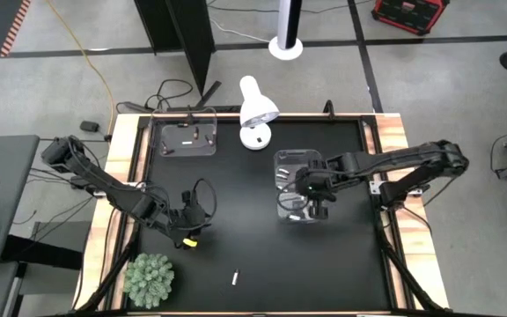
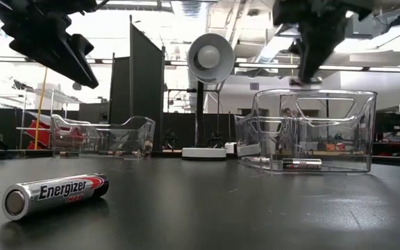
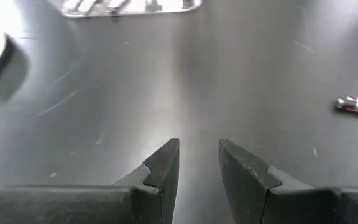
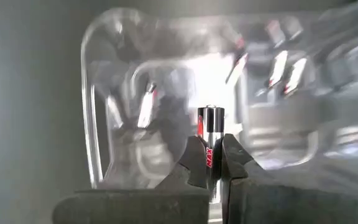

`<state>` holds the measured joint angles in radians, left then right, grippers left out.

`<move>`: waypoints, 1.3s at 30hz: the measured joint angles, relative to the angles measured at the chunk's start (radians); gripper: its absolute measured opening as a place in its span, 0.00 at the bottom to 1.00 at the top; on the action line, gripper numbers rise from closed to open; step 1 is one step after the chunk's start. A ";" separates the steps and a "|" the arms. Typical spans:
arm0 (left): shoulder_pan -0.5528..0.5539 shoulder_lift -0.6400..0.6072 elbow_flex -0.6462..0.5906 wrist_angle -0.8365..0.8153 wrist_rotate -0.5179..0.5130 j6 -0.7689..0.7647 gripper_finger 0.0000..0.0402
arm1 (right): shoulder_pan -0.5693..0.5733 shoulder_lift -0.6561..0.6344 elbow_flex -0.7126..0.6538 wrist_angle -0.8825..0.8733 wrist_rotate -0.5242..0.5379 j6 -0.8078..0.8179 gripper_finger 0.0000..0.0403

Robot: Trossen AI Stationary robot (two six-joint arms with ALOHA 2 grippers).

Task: Sort batteries
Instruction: Put the silver battery into the bottom transparent bin

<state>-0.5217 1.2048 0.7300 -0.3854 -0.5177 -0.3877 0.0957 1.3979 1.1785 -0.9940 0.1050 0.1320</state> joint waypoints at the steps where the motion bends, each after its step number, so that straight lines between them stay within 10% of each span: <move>1: 0.000 0.013 0.000 0.014 0.014 0.012 0.27 | -0.016 0.004 -0.015 0.002 -0.036 -0.006 0.01; 18: 0.028 0.165 0.000 0.217 0.176 0.117 0.27 | -0.139 0.250 -0.056 0.056 -0.461 -0.138 0.01; 39: 0.028 0.165 0.000 0.219 0.176 0.121 0.27 | -0.136 0.301 -0.055 -0.005 -0.474 -0.080 0.38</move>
<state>-0.4938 1.3697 0.7300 -0.1661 -0.3412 -0.2665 -0.0400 1.6987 1.1240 -0.9986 -0.3689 0.0518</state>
